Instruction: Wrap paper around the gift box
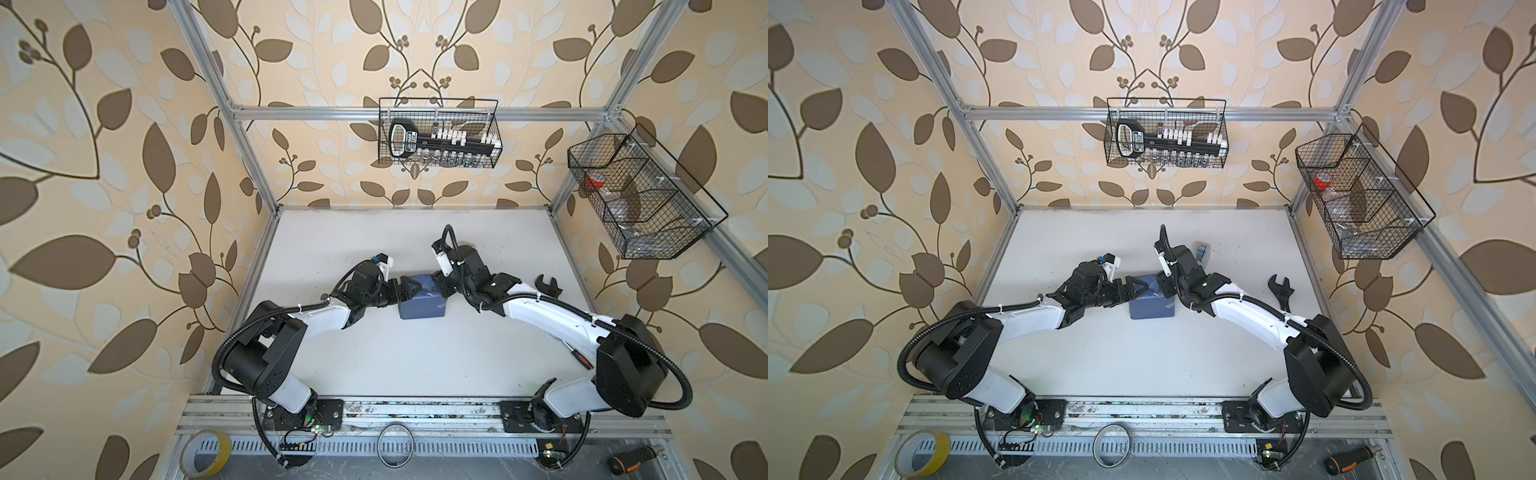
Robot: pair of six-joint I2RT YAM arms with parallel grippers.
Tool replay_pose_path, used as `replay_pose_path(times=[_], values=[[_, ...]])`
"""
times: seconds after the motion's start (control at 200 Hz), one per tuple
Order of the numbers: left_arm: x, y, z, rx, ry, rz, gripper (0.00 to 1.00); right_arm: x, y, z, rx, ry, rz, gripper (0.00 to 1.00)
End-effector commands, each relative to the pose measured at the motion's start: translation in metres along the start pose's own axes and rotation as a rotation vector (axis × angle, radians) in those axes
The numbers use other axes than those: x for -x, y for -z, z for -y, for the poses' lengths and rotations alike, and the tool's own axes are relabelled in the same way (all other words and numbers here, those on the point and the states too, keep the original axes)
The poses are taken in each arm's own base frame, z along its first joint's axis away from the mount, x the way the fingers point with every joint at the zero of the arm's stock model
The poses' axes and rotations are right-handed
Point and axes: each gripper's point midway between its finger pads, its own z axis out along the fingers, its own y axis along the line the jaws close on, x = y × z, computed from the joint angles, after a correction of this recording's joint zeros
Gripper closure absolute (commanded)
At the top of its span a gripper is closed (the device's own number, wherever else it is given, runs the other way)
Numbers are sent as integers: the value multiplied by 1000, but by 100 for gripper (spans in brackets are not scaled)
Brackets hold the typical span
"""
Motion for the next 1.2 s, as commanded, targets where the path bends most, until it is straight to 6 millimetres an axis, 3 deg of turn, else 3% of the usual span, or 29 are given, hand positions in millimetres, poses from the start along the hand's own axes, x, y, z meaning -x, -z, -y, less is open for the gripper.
replay_pose_path(times=[0.0, 0.07, 0.145, 0.27, 0.385, 0.455, 0.55, 0.665, 0.805, 0.955, 1.195], values=[[-39, -2, -45, 145, 84, -132, 9, 8, 13, -7, 95, -75, 56, 53], [-36, -2, -38, 124, 89, -124, 8, 5, 18, -8, 144, -115, 67, 52], [-27, 1, -25, 92, 87, -97, 8, -7, 24, 2, 156, -179, 79, 50], [1, 11, 10, 27, 62, -31, 5, -27, 40, 18, 175, -277, 131, 46], [23, 20, 36, 1, 18, 17, 1, -41, 52, 17, 157, -284, 154, 40], [39, 37, 60, -29, -35, 71, 1, -47, 56, 14, 147, -276, 159, 37], [46, 56, 71, -24, -88, 119, 1, -55, 56, 7, 142, -253, 161, 34], [38, 75, 60, 40, -131, 140, 1, -60, 51, -1, 135, -233, 169, 29], [6, 85, 33, 99, -170, 80, 4, -59, 43, -10, 135, -214, 175, 21], [-23, 81, 16, 111, -201, 11, 9, -61, 30, -18, 159, -204, 156, 20], [-34, 68, 3, 141, -192, -13, 10, -63, 12, -19, 144, -206, 125, 22]])
